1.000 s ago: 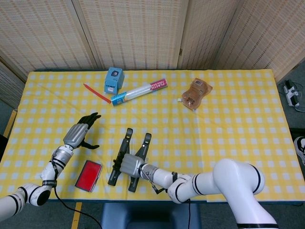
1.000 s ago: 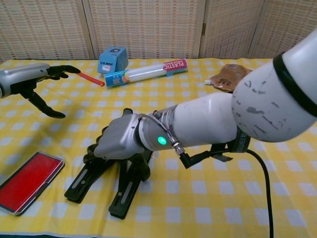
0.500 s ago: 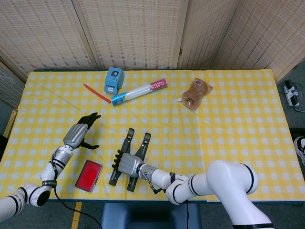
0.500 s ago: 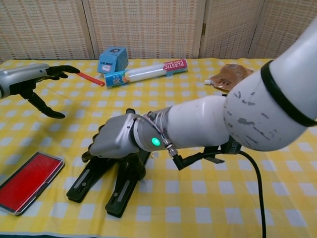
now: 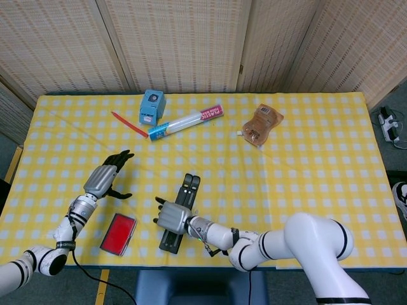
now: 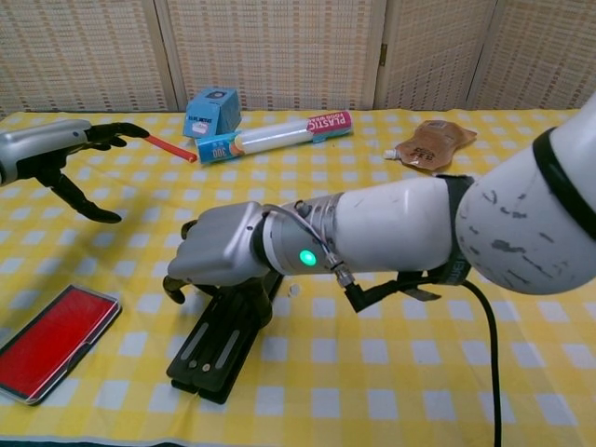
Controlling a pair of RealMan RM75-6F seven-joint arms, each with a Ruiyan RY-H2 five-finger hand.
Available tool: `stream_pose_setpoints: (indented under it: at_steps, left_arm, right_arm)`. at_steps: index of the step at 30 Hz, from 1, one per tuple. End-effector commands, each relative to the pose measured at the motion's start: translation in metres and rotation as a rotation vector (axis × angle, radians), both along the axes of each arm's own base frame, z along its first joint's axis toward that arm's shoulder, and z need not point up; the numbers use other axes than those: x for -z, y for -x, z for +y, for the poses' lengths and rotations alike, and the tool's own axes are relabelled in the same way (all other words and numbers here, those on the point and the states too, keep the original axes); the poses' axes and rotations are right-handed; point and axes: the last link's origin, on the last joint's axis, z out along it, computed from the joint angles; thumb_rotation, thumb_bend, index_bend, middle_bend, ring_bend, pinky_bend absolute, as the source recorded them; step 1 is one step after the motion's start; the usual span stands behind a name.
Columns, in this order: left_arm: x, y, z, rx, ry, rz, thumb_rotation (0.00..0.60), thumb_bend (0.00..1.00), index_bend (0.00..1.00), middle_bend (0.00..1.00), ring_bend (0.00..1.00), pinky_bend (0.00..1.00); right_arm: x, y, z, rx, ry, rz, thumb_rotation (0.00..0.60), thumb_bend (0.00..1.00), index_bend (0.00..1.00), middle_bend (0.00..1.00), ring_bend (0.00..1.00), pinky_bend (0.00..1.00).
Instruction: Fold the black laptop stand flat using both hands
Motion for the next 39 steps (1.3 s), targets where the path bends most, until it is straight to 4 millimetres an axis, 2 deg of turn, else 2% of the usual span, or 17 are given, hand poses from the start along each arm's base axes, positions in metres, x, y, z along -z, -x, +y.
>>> stream_pose_setpoints:
  at_steps: [1,11,14,16,17,19,21,23,27,31,39]
  left_arm:
    - [0.000,0.000,0.000,0.000,0.001,0.000,0.600,0.09,0.00,0.00,0.00,0.00]
    - [0.001,-0.002,0.000,0.004,-0.002,0.000,0.600,0.09,0.00,0.00,0.00,0.00]
    - [0.001,-0.003,0.000,0.007,-0.002,0.002,0.600,0.09,0.00,0.00,0.00,0.00]
    - [0.001,-0.004,0.000,0.008,-0.004,0.003,0.600,0.09,0.00,0.00,0.00,0.00]
    - [0.000,-0.004,-0.001,0.009,-0.005,0.003,0.600,0.09,0.00,0.00,0.00,0.00]
    - [-0.001,-0.004,-0.001,0.008,-0.008,0.002,0.600,0.09,0.00,0.00,0.00,0.00]
    - [-0.003,-0.004,-0.001,0.008,-0.012,0.001,0.600,0.09,0.00,0.00,0.00,0.00]
    - [-0.007,-0.003,-0.001,0.010,-0.024,0.002,0.600,0.09,0.00,0.00,0.00,0.00]
    - [-0.019,-0.003,0.000,0.008,-0.064,-0.007,0.600,0.09,0.00,0.00,0.00,0.00]
    - [-0.034,0.000,-0.002,0.003,-0.111,0.015,0.600,0.10,0.00,0.00,0.00,0.00]
    - [-0.066,0.011,-0.014,-0.012,-0.223,0.105,0.600,0.13,0.00,0.00,0.00,0.00]
  right_arm:
    - [-0.005,0.004,-0.002,0.002,0.005,-0.035,0.600,0.21,0.30,0.45,0.27,0.03]
    - [-0.013,0.009,-0.003,-0.012,0.003,-0.096,0.600,0.21,0.36,0.50,0.31,0.05]
    - [-0.013,0.012,-0.003,-0.016,0.001,-0.089,0.600,0.21,0.35,0.48,0.30,0.05]
    - [-0.014,0.015,-0.002,-0.017,0.001,-0.077,0.600,0.21,0.27,0.38,0.24,0.05]
    - [-0.014,0.015,-0.002,-0.014,0.000,-0.076,0.600,0.21,0.16,0.27,0.17,0.04]
    - [-0.017,0.016,-0.001,-0.005,0.001,-0.078,0.600,0.21,0.04,0.14,0.09,0.02]
    - [-0.022,0.015,0.001,-0.003,0.011,-0.095,0.600,0.21,0.00,0.04,0.04,0.00]
    - [-0.030,0.016,0.002,0.008,0.026,-0.117,0.600,0.21,0.00,0.01,0.03,0.00]
    - [-0.052,0.021,0.004,0.048,0.076,-0.187,0.600,0.21,0.00,0.01,0.03,0.00]
    - [-0.085,0.037,0.005,0.112,0.159,-0.267,0.600,0.21,0.00,0.04,0.06,0.00]
    - [-0.157,0.095,0.015,0.290,0.349,-0.386,0.600,0.21,0.00,0.10,0.08,0.01]
